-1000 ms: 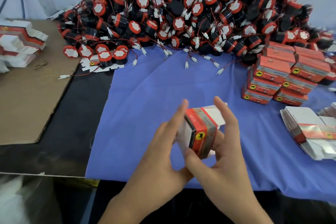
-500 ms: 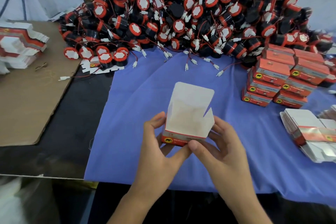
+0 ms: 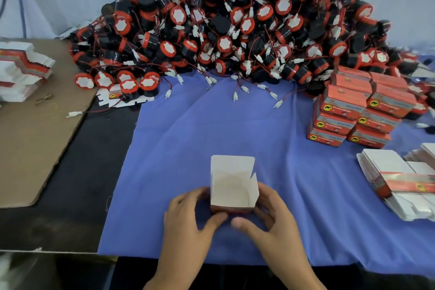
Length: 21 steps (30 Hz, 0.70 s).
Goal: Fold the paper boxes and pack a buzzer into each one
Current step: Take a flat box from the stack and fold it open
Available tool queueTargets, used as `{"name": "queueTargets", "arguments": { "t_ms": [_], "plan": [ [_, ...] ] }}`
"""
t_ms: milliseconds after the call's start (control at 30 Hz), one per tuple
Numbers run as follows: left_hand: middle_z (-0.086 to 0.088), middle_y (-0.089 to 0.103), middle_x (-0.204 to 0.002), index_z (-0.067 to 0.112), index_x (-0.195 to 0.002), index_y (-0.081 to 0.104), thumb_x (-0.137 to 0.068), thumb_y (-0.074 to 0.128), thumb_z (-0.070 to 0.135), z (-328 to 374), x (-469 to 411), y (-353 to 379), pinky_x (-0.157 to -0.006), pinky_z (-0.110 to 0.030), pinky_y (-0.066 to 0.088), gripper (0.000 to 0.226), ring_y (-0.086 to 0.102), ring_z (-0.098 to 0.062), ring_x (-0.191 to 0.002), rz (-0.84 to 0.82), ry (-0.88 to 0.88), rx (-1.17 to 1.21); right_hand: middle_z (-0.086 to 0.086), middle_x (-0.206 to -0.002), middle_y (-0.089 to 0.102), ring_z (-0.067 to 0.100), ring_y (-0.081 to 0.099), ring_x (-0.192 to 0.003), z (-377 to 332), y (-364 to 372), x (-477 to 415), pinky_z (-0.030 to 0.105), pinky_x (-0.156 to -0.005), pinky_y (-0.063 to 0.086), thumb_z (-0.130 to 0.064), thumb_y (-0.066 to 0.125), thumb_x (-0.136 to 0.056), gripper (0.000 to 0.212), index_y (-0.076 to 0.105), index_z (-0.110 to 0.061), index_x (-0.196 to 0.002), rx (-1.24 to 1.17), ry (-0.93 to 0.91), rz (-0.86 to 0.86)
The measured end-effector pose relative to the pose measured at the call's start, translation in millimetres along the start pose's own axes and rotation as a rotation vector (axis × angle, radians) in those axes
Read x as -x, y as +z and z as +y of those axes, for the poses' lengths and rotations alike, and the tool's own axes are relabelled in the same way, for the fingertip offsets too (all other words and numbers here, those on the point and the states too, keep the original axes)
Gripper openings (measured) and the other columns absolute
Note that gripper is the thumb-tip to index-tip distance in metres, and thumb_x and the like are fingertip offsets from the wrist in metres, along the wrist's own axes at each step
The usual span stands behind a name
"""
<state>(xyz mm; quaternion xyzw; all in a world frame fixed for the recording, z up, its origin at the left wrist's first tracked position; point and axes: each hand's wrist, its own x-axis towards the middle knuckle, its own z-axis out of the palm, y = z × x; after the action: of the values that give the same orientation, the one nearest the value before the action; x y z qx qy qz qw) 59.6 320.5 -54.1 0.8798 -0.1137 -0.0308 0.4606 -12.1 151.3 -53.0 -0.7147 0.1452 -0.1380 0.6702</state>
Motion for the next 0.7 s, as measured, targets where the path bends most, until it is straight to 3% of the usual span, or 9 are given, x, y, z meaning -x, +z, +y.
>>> {"name": "queueTargets", "arguments": {
  "t_ms": [67,100,133,267,433,567,700],
  "plan": [
    [0.028,0.064,-0.119,0.041,-0.128,0.058,-0.067,0.091,0.048,1.3,-1.7,-8.4,-0.099,-0.020,0.043,0.070,0.052,0.008,-0.119,-0.050,-0.078,0.141,-0.004,-0.136,0.066,0.011,0.063,-0.127,-1.4,-10.4,-0.9,0.023,-0.101,0.052,-0.028,0.087,-0.078,0.068,0.058,-0.026,-0.140,-0.063,0.018,-0.016],
    [0.027,0.066,-0.117,0.041,-0.128,0.058,-0.064,0.088,0.052,2.1,-3.8,-13.7,-0.096,-0.016,0.043,0.071,0.055,0.010,-0.117,-0.058,-0.102,0.220,-0.003,-0.134,0.068,0.011,0.063,-0.126,-3.4,-15.0,-3.4,0.022,-0.099,0.053,-0.038,0.081,-0.086,0.057,0.059,-0.026,-0.138,-0.113,0.027,0.023],
    [0.026,0.070,-0.114,0.040,-0.126,0.059,-0.065,0.082,0.052,2.8,-7.5,-19.1,-0.094,-0.016,0.045,0.067,0.059,0.010,-0.114,-0.045,-0.109,0.295,-0.002,-0.133,0.069,0.011,0.064,-0.125,-7.2,-19.0,-7.8,0.023,-0.100,0.054,-0.044,0.071,-0.091,0.049,0.062,-0.026,-0.136,-0.171,0.046,0.072],
    [0.021,0.074,-0.116,0.030,-0.122,0.067,-0.086,0.056,0.048,12.6,-34.2,-34.2,-0.099,-0.028,0.049,0.042,0.068,0.000,-0.113,0.051,-0.134,0.584,-0.005,-0.135,0.069,0.009,0.063,-0.127,-23.5,-27.7,-42.2,0.033,-0.103,0.049,-0.060,0.046,-0.087,0.064,0.062,-0.021,-0.135,-0.366,0.179,0.076],
    [0.021,0.069,-0.131,0.032,-0.129,0.067,-0.088,0.055,0.054,32.4,-86.6,-31.7,-0.107,-0.029,0.044,0.048,0.061,0.002,-0.125,-0.052,-0.120,0.690,-0.010,-0.140,0.065,0.003,0.060,-0.128,-40.6,-14.1,-105.6,0.026,-0.099,0.049,-0.057,0.044,-0.090,0.067,0.054,-0.019,-0.145,-0.468,0.275,-0.044],
    [0.024,0.063,-0.137,0.037,-0.131,0.063,-0.105,0.053,0.032,44.3,-145.4,-11.5,-0.116,-0.030,0.042,0.028,0.055,0.008,-0.129,-0.103,-0.125,0.670,-0.007,-0.146,0.060,0.003,0.061,-0.127,-47.4,16.5,-163.8,0.023,-0.099,0.053,-0.043,0.047,-0.105,0.047,0.055,-0.019,-0.145,-0.499,0.315,-0.093],
    [0.013,0.046,-0.157,0.027,-0.152,0.048,-0.110,0.048,0.023,54.9,-212.5,6.9,-0.113,-0.021,0.038,0.042,0.045,0.005,-0.134,-0.094,-0.116,0.589,-0.003,-0.151,0.054,0.008,0.056,-0.134,-53.3,53.0,-229.4,0.028,-0.107,0.049,-0.030,0.048,-0.109,0.043,0.049,-0.015,-0.149,-0.522,0.332,-0.148]
  ]
}}
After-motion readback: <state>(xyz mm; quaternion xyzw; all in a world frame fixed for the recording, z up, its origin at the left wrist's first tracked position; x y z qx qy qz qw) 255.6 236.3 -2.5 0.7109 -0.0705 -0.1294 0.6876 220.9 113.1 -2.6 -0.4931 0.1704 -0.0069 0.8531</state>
